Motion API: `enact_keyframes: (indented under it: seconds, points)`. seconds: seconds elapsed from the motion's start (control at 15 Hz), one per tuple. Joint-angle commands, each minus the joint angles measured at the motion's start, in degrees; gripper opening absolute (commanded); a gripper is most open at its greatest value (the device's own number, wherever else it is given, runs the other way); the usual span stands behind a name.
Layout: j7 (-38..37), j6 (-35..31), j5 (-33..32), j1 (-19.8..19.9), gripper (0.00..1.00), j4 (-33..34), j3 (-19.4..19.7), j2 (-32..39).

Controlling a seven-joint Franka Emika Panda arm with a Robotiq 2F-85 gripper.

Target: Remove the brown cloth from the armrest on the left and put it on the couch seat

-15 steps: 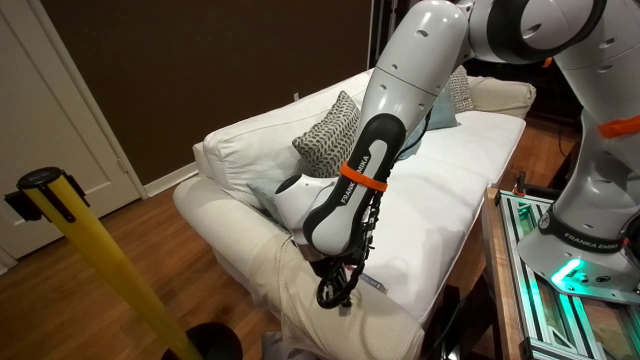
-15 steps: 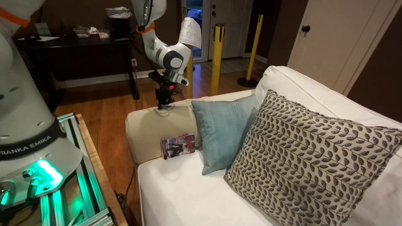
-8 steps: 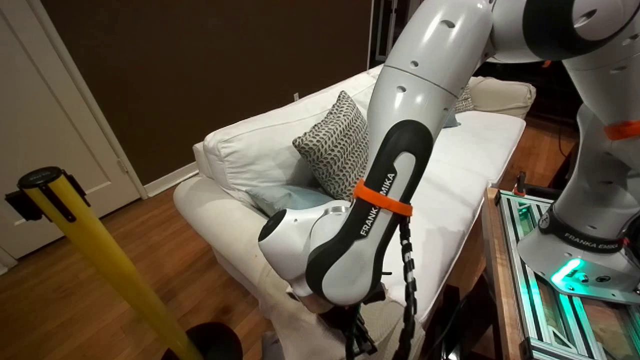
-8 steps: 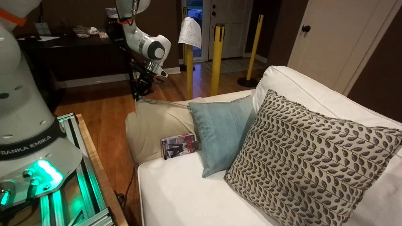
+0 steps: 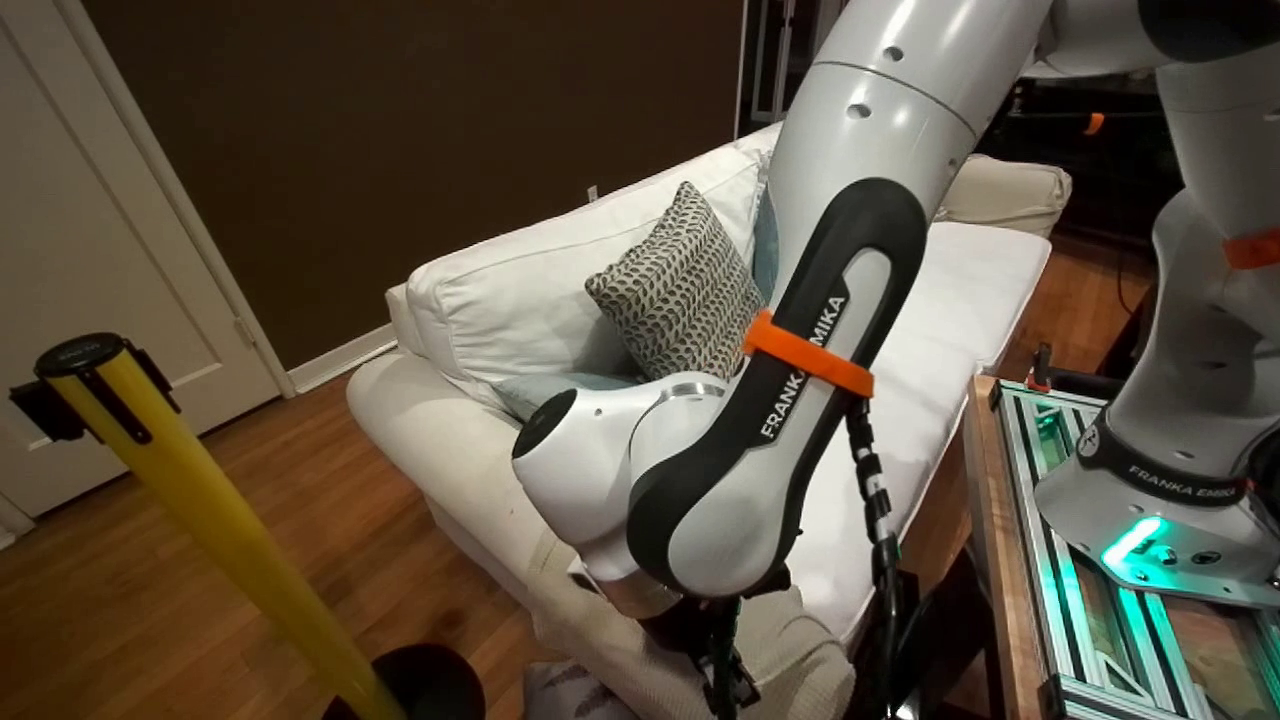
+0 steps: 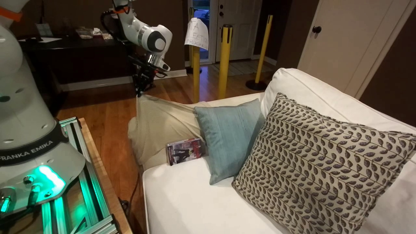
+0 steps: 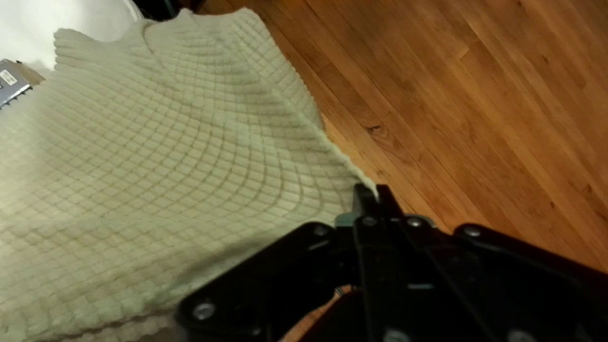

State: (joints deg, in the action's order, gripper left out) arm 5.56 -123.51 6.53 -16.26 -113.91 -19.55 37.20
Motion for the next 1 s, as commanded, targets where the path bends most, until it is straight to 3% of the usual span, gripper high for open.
enact_keyframes:
  seconds: [0.0,0.67,0.93]
  points:
    - [-1.48,-4.18,5.28,0.69,0.01,-8.48,-1.81,-8.57]
    - [-7.75,-14.61,15.01,-0.64,0.01,-27.39,-3.57,-30.35]
    - [-16.00,-18.22,13.60,-2.42,0.01,-35.95,-2.89,-42.80]
